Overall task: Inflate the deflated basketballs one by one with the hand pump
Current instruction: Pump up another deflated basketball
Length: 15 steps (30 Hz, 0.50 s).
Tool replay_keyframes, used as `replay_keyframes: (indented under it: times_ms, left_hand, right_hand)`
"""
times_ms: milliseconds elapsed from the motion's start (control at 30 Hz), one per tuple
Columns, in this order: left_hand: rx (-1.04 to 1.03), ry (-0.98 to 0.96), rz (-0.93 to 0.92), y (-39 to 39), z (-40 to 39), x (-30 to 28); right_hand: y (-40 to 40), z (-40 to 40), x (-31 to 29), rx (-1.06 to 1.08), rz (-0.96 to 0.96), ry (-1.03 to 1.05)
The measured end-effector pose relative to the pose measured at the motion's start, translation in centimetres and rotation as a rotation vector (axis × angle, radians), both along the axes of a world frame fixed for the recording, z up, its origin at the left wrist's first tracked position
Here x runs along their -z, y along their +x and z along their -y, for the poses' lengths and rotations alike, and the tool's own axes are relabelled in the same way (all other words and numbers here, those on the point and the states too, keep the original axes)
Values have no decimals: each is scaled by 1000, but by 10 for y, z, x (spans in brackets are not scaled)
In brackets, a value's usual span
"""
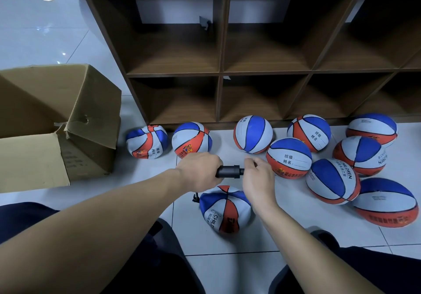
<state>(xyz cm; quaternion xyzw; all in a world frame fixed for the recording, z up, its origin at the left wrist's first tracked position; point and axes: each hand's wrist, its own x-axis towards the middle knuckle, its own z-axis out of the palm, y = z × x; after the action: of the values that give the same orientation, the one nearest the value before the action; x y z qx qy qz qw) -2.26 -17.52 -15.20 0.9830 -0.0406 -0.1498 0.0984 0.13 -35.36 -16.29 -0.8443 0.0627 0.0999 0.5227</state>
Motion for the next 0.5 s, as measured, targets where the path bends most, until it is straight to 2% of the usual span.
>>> replay_keyframes:
  times_ms: [333,500]
  left_hand:
    - [18,-37,-6,1,-2,2]
    - [-43,-9,-26,1,-25,3]
  right_hand:
    - [6,6,1,-102,25,-67]
    - [34,35,-2,55,-22,-41]
